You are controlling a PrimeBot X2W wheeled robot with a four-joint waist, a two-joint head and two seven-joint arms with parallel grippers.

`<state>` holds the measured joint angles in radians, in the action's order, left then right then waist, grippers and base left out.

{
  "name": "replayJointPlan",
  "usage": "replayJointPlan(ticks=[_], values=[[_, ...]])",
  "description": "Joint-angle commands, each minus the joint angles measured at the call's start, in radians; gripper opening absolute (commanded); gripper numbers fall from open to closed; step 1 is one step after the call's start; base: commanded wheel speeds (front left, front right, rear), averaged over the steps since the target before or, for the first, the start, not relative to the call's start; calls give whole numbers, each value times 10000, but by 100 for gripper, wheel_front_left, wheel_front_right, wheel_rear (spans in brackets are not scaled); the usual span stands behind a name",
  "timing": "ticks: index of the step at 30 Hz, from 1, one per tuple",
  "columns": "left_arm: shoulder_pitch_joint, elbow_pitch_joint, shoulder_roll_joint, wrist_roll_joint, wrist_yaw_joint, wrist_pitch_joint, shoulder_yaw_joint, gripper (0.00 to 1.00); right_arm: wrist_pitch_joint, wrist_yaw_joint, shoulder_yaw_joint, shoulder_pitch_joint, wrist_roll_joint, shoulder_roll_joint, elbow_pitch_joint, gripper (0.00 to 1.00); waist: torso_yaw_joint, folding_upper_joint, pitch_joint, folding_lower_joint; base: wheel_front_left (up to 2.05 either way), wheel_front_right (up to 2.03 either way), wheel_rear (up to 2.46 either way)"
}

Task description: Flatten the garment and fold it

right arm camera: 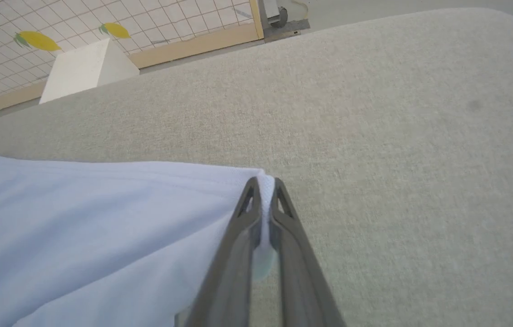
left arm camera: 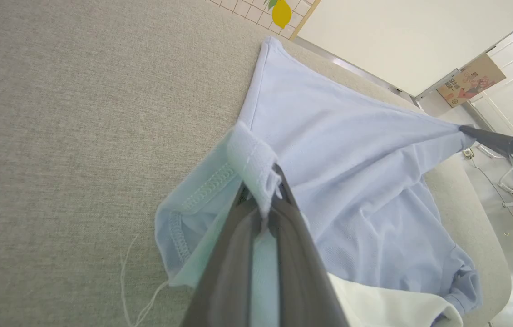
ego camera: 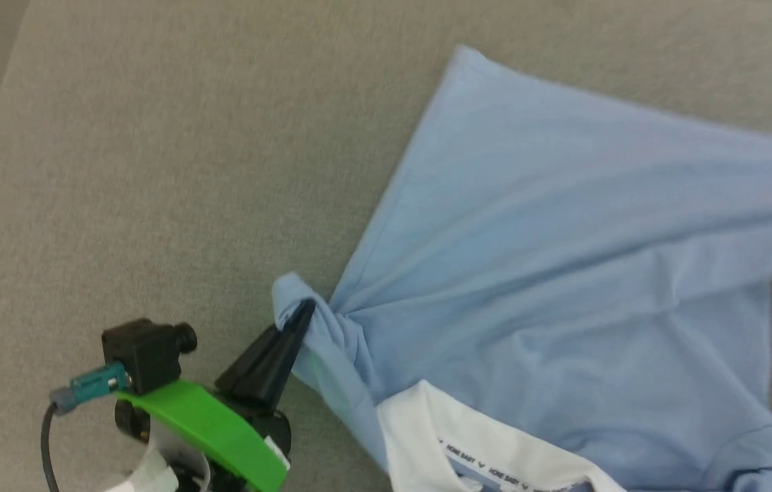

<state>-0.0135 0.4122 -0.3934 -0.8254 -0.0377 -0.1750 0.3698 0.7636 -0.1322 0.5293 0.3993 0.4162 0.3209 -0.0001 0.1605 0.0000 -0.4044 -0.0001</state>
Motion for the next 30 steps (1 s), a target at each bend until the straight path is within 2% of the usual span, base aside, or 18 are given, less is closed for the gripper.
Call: replayJointPlan(ticks=[1, 6, 10, 17, 21, 25, 26, 27, 30], values=[[179, -7, -78, 38, -69, -28, -16, 0, -156, 15, 322, -647, 164, -280, -149, 0, -828, 0, 1284, 1, 0, 0, 0], [632, 31, -121, -136, -183, -71, -17, 0, -44, 15, 976, -2989, 524, -1580, -889, 0, -1239, 0, 1914, 1, 0, 0, 0], [968, 142, -179, -252, -272, -70, -73, 0, 462, 15, 1221, -4712, 867, -2212, -1647, 0, -1562, 0, 2195, 1, 0, 0, 0], [1470, 428, -309, -414, -414, -51, -223, 0, 1241, 15, 1519, -6759, 1356, -2629, -2681, 0, -1952, 0, 2348, 1, 0, 0, 0], [1510, 589, -346, -431, -471, -82, -255, 0, 877, 15, 1172, -6862, 1309, -2693, -2711, 0, -2030, 0, 2370, 1, 0, 0, 0], [1359, 706, -384, -412, -474, -254, -154, 0, 49, 15, 610, -6468, 1253, -2702, -1858, 0, -1975, 0, 2376, 1, 0, 0, 0], [1307, 727, -402, -403, -470, -313, -123, 0, -116, 15, 469, -6378, 1163, -2703, -1680, 43, -1944, 0, 2365, 1, 0, 0, 0], [1238, 750, -419, -393, -466, -378, -90, 0, -278, 15, 317, -6262, 1095, -2703, -1444, 100, -1902, 0, 2346, 1, 0, 0, 0], [1016, 798, -452, -351, -458, -543, -7, 0, -593, 15, 33, -5927, 944, -2704, -1001, 100, -1801, 0, 2253, 1, 0, 0, 0]])
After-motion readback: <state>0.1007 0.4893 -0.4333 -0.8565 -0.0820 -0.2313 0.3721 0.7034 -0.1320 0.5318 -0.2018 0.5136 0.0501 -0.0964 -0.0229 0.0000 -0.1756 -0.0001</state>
